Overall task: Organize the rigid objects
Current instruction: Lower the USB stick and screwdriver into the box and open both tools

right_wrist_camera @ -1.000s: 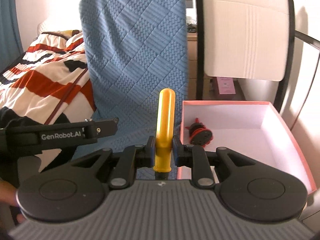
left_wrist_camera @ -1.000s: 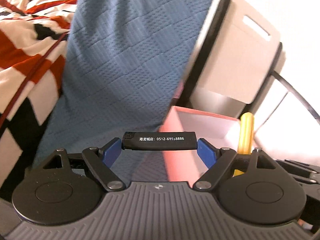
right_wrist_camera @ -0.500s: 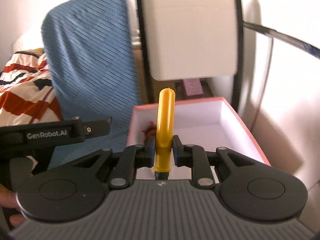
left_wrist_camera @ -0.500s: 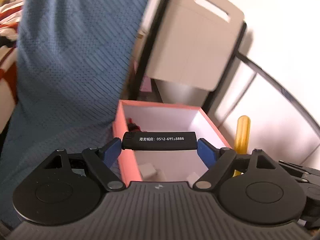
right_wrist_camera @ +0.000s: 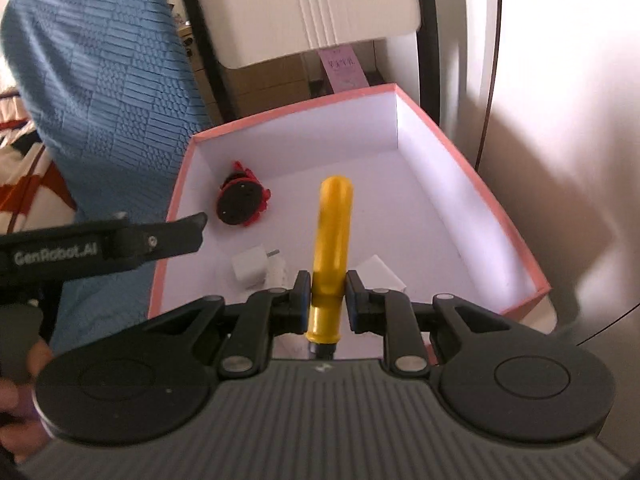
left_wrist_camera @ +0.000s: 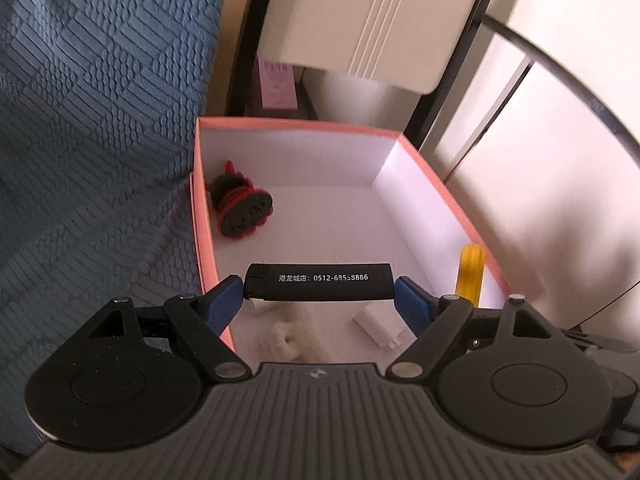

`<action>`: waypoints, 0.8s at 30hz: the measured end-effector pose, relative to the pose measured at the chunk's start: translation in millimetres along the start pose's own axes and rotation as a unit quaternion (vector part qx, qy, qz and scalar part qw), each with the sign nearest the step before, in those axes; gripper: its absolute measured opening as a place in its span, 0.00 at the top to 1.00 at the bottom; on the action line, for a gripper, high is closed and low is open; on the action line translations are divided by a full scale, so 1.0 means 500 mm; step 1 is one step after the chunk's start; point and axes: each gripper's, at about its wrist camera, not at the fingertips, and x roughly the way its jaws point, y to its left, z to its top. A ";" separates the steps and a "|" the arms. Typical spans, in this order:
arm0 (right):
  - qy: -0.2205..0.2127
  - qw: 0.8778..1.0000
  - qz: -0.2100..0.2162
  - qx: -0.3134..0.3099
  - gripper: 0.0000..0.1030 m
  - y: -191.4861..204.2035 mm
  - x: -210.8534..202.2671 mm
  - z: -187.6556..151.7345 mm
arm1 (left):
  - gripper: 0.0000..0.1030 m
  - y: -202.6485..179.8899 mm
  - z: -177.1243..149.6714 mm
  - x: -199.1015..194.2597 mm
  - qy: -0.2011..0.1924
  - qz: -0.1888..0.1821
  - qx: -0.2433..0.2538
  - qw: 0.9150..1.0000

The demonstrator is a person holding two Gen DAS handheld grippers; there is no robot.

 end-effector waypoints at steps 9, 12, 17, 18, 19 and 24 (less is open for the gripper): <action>-0.005 1.000 0.005 -0.003 0.78 -0.010 0.007 0.019 | 0.16 -0.011 0.016 0.012 0.024 -0.021 0.001 1.000; -0.010 1.000 0.006 0.002 0.78 -0.013 -0.005 0.021 | 0.15 -0.017 0.016 0.001 0.021 -0.018 0.004 1.000; -0.027 1.000 0.009 0.003 0.78 -0.005 -0.039 0.030 | 0.15 -0.026 0.023 -0.031 0.008 -0.019 0.011 1.000; -0.028 1.000 0.009 0.003 0.78 -0.003 -0.048 0.034 | 0.15 -0.028 0.026 -0.043 0.003 -0.018 0.013 1.000; -0.031 0.999 0.012 0.005 0.78 0.000 -0.061 0.040 | 0.15 -0.029 0.029 -0.054 -0.001 -0.020 0.011 1.000; -0.061 0.998 0.013 -0.002 0.78 0.020 -0.136 0.063 | 0.15 -0.034 0.040 -0.137 -0.029 -0.024 0.015 0.999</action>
